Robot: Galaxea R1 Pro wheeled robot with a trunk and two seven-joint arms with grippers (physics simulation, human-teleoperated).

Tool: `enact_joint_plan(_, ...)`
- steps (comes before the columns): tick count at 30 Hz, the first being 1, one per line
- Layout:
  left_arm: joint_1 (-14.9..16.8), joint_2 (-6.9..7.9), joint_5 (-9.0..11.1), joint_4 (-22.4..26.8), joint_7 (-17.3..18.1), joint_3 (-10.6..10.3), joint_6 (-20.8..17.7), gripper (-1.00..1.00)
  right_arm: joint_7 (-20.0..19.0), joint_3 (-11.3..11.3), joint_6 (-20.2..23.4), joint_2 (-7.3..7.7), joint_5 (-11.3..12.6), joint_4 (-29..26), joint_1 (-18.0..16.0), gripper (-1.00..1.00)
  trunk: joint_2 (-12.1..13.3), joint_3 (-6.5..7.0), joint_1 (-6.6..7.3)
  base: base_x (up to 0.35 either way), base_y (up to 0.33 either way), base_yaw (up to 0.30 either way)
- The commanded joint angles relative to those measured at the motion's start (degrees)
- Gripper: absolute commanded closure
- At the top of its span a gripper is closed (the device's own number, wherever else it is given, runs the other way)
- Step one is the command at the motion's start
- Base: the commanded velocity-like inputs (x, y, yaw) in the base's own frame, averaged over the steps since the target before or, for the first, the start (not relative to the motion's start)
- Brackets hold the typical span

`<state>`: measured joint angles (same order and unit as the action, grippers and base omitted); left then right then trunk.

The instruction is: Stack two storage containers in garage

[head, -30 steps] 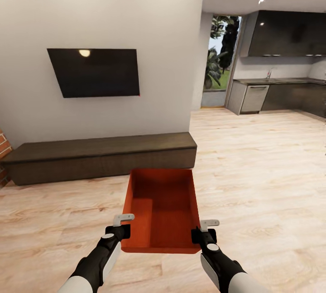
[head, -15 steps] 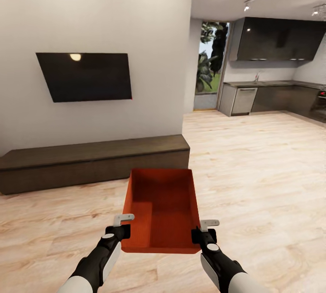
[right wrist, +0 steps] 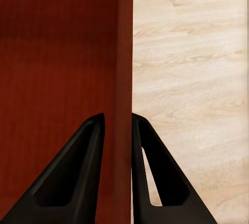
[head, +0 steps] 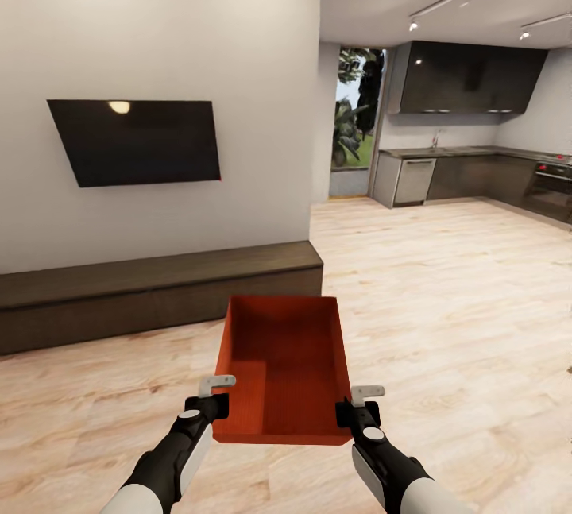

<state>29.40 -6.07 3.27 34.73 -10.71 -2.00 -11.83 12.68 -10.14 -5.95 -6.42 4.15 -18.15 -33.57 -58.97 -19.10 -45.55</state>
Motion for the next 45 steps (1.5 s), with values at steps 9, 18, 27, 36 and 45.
enact_joint_plan(9,0.04,0.00,-1.07,1.63,-0.79,1.20,1.81,1.00,0.33,0.21,-0.20,0.01,0.86,0.14,0.00,1.00,-0.05,0.69,0.00,0.000,0.000,-0.083)
enact_joint_plan(18,0.04,0.00,-1.07,1.61,-0.80,1.20,1.81,1.00,0.33,0.21,-0.20,0.01,0.86,0.14,0.00,1.00,-0.05,1.45,0.00,0.000,0.000,-0.081)
enact_joint_plan(27,0.04,0.00,-1.07,1.66,-0.80,1.20,1.81,1.00,0.33,0.21,-0.20,0.04,0.86,0.14,0.00,1.00,-0.05,2.21,0.00,0.000,0.000,-0.081)
enact_joint_plan(36,0.04,0.00,-1.07,1.66,-0.80,1.20,1.81,1.00,0.33,0.21,-0.20,0.05,0.86,0.14,0.00,1.00,-0.05,2.86,0.00,0.000,0.000,-0.069)
enact_joint_plan(45,0.04,-0.07,-1.07,1.66,-0.79,1.20,1.81,1.00,0.25,0.21,-0.13,0.02,0.86,0.14,0.00,1.00,-0.05,2.92,0.00,0.000,0.000,-0.007)
